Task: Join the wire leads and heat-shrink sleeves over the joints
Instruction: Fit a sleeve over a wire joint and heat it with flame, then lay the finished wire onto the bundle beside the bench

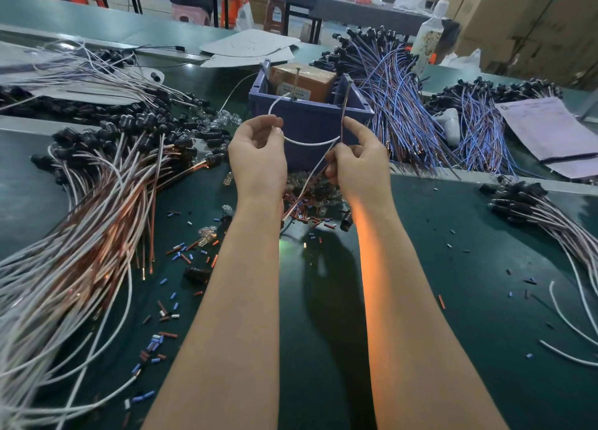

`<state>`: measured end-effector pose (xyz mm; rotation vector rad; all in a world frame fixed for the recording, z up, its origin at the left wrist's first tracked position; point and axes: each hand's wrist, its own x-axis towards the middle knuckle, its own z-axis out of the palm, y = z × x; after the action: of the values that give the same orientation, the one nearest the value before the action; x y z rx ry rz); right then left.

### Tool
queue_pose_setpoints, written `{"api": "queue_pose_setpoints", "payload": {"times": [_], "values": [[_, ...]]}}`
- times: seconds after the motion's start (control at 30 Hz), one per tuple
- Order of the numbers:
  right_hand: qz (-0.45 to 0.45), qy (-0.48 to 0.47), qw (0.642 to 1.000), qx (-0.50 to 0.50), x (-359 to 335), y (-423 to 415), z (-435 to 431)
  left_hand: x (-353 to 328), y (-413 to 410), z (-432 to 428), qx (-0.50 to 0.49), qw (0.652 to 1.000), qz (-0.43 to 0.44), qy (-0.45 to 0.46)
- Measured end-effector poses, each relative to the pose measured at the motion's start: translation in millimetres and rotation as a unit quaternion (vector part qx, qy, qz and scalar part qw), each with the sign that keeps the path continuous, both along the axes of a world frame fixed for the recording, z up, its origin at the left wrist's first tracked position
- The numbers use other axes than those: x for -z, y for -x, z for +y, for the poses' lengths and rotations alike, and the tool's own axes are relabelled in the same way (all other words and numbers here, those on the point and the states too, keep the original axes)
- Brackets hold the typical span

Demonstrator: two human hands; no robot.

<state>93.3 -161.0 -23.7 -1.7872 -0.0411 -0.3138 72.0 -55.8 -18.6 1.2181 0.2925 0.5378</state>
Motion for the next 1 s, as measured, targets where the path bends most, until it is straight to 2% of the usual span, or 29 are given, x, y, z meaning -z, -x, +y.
{"api": "queue_pose_setpoints", "payload": {"times": [0.63,0.73,0.83,0.93,1.0], "values": [[-0.001,-0.007,1.000,0.001,-1,3,0,3,-1,3,0.005,1.000,0.009,-0.006],[0.038,-0.008,0.999,0.007,-1,1,-3,1,1,2,0.082,0.997,0.014,0.001],[0.090,-0.022,0.994,-0.054,-6,3,-11,1,5,-8,0.159,0.984,0.061,-0.058],[0.053,0.108,0.991,-0.050,-7,13,-18,-1,8,-15,0.159,0.980,0.072,-0.101],[0.009,0.144,0.990,0.000,-6,19,-23,-4,8,-15,0.122,0.971,0.065,-0.195]]}}
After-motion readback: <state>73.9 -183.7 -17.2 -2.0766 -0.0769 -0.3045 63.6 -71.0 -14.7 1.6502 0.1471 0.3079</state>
